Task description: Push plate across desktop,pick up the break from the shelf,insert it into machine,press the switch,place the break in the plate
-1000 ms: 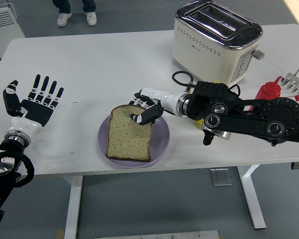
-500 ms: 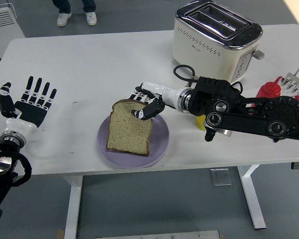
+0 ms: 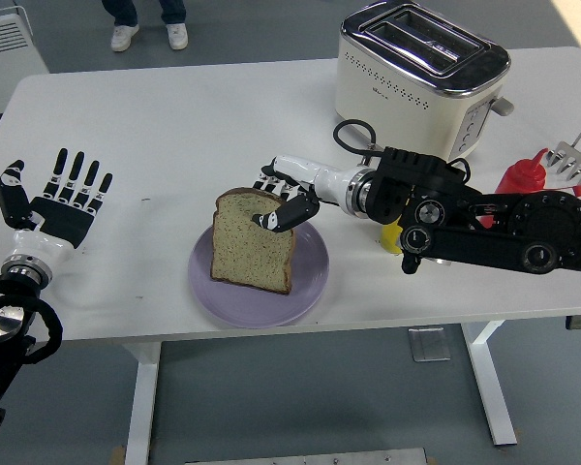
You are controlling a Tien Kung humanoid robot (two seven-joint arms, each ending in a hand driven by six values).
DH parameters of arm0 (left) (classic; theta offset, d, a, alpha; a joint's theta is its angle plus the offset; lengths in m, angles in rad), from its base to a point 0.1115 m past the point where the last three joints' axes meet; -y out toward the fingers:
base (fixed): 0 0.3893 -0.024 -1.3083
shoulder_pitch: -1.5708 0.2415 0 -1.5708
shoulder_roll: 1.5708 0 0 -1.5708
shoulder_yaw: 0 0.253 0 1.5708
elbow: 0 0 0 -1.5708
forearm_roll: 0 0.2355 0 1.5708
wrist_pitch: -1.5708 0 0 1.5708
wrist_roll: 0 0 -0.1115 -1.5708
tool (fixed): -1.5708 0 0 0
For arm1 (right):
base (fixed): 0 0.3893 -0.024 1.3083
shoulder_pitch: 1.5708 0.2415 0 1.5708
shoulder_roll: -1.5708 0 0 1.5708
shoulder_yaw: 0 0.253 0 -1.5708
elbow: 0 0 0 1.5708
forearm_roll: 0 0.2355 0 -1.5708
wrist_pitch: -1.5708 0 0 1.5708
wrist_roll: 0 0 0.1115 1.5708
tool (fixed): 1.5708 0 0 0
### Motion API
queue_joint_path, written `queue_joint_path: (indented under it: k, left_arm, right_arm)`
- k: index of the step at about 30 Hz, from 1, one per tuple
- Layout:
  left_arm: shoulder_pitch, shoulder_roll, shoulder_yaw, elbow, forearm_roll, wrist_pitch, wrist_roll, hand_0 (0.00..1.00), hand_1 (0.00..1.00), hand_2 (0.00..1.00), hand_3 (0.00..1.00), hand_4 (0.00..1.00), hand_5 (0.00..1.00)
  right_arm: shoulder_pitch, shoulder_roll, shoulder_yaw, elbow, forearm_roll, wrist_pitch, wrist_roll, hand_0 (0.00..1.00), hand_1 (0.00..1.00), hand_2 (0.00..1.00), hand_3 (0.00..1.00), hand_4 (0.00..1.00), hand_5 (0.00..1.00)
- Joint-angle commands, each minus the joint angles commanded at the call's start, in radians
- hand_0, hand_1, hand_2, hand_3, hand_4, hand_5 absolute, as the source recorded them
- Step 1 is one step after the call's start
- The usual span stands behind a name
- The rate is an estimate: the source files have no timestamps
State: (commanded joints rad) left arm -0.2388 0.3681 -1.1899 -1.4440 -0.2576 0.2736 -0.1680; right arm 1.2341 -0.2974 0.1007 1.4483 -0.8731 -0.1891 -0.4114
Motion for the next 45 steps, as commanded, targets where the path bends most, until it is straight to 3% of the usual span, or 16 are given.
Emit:
queue_joint_path:
  k: [1,2,7,13,14,19,20,25,26,31,32,45]
  left_arm:
    - [0.000,0.000,0.000,0.000,0.000,0.000,0.000,0.815,0.760,0.722,0.711,0.636,0.998]
    - [0.000,0.000,0.000,0.000,0.000,0.000,0.000,0.815,0.760,0.723,0.711,0.636,0.998]
    - [-0.001,0.000,0.000,0.000,0.000,0.000,0.000,0.815,0.760,0.723,0.711,0.636,0.998]
    - [-0.002,0.000,0.001,0.001,-0.001,0.001,0.000,0.815,0.760,0.723,0.711,0.636,0.998]
    - [-0.002,0.000,0.002,0.001,-0.002,0.001,0.000,0.815,0.760,0.723,0.711,0.637,0.998]
    - [-0.004,0.000,0.004,0.001,-0.002,0.001,-0.001,0.815,0.760,0.723,0.711,0.637,0.998]
    - [-0.004,0.000,0.004,0.001,-0.003,0.001,-0.001,0.815,0.760,0.722,0.711,0.638,0.998]
    - [-0.004,0.000,0.005,0.001,-0.003,0.002,-0.002,0.815,0.760,0.722,0.711,0.638,0.998]
    - [-0.004,0.000,0.005,0.001,-0.003,0.002,-0.002,0.815,0.759,0.723,0.711,0.637,0.998]
    - [-0.005,0.000,0.006,0.001,-0.002,0.002,-0.003,0.815,0.759,0.723,0.711,0.637,0.998]
    - [-0.005,0.000,0.006,0.001,-0.002,0.002,-0.003,0.815,0.760,0.722,0.711,0.637,0.998]
    - [-0.003,-0.001,0.008,0.002,-0.002,0.003,-0.003,0.815,0.760,0.722,0.712,0.636,0.998]
  right_arm:
    - [0.000,0.000,0.000,0.000,-0.002,0.003,-0.001,0.295,0.550,0.694,0.659,0.704,0.193]
    - [0.001,0.000,0.000,-0.001,-0.006,0.008,-0.002,0.303,0.566,0.729,0.688,0.764,0.276]
    - [0.004,0.000,-0.003,-0.005,-0.023,0.038,-0.010,0.303,0.566,0.729,0.688,0.764,0.276]
    - [0.006,0.000,0.001,-0.014,-0.016,0.037,-0.009,0.304,0.567,0.734,0.695,0.779,0.293]
    - [0.006,-0.001,0.003,-0.015,-0.010,0.032,-0.009,0.296,0.546,0.697,0.676,0.689,0.198]
    - [0.007,-0.002,0.006,-0.016,0.014,0.018,-0.016,0.296,0.546,0.697,0.676,0.689,0.198]
    - [0.008,-0.001,0.006,-0.015,0.017,0.015,-0.017,0.281,0.503,0.632,0.607,0.632,0.184]
    - [0.007,-0.001,0.006,-0.013,0.023,-0.004,-0.020,0.281,0.503,0.632,0.607,0.632,0.184]
    - [0.007,-0.001,0.006,-0.013,0.022,-0.006,-0.020,0.255,0.468,0.563,0.513,0.251,0.002]
    - [0.006,0.000,0.003,-0.013,0.018,-0.018,-0.020,0.255,0.468,0.563,0.513,0.251,0.002]
    - [0.006,0.000,0.003,-0.013,0.018,-0.019,-0.020,0.286,0.471,0.548,0.457,0.145,0.002]
    - [0.006,-0.001,0.018,0.001,0.106,-0.006,-0.057,0.310,0.467,0.542,0.430,0.129,0.002]
